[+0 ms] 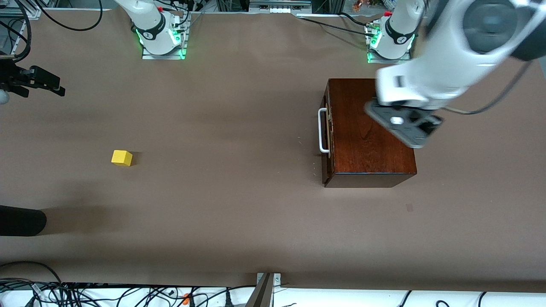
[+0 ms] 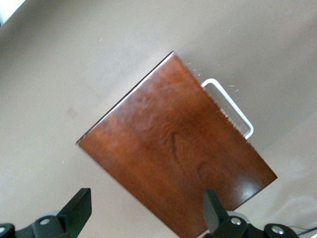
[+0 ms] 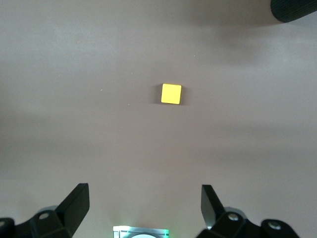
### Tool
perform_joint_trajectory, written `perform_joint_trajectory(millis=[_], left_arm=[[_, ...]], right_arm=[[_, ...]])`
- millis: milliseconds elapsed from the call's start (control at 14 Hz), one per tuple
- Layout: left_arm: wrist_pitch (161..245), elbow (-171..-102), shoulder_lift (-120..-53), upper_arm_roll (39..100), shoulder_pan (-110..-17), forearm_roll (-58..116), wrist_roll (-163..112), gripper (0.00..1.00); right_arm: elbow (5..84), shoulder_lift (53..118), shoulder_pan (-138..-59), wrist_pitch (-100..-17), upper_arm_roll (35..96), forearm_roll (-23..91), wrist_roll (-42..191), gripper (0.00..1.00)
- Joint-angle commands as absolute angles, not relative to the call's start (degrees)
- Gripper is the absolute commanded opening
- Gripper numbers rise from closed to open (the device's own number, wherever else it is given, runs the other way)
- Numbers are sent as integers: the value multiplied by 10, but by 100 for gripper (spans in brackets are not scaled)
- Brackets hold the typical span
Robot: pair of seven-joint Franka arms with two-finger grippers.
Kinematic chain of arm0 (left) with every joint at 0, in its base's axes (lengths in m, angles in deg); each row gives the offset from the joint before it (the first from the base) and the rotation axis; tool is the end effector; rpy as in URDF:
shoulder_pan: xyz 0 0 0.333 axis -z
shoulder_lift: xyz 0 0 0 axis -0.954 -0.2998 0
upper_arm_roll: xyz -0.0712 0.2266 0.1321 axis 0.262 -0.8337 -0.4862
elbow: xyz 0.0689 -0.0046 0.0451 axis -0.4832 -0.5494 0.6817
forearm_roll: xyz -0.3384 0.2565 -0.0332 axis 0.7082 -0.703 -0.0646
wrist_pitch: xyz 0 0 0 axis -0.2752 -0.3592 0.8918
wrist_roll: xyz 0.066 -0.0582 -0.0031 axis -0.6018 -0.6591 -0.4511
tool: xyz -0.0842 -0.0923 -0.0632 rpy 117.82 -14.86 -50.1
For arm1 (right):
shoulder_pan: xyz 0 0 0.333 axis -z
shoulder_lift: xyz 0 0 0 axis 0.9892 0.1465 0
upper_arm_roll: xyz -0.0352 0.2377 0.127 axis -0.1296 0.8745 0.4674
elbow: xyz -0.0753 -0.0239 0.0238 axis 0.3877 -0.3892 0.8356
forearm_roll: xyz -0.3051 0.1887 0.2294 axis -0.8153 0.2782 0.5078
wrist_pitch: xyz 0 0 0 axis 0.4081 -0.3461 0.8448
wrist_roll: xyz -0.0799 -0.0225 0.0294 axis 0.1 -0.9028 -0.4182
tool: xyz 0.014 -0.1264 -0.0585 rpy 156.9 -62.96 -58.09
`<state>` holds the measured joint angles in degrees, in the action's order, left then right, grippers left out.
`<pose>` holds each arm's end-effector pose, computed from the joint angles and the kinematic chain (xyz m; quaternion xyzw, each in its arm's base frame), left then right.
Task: Open drawer, take yellow block, close drawer
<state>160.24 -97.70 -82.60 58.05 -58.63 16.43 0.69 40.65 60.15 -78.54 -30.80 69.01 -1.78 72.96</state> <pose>0.6134 -0.2051 0.5387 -0.9391 0.3350 0.0752 0.0112 0.5679 -0.0471 0.5226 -0.9989 -0.0160 0.0424 0.0138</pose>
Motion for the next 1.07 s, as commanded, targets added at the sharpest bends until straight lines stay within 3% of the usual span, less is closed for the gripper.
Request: perform_joint_trajectory(millis=[0,358,573,860,1003], left_arm=[[1600,-1042,-770,576,-611,185,-12,100],[1616,-1112,-714,473,-622,235,-77,100],[1626,-1131,-702,466,-621,227,-129,100],[1728,-1286,-608,466,-624,227,-133,100],[1730,-1307,-592,469,-624,227,-171,100]], right_arm=[[391,606,-777,-295,697,-23,732,100],[391,606,-778,-295,697,-24,727,100],[391,606,-778,-295,696,-24,726,100],[391,606,-777,-295,696,-24,726,100],[391,606,-778,-295,697,-25,726,100]])
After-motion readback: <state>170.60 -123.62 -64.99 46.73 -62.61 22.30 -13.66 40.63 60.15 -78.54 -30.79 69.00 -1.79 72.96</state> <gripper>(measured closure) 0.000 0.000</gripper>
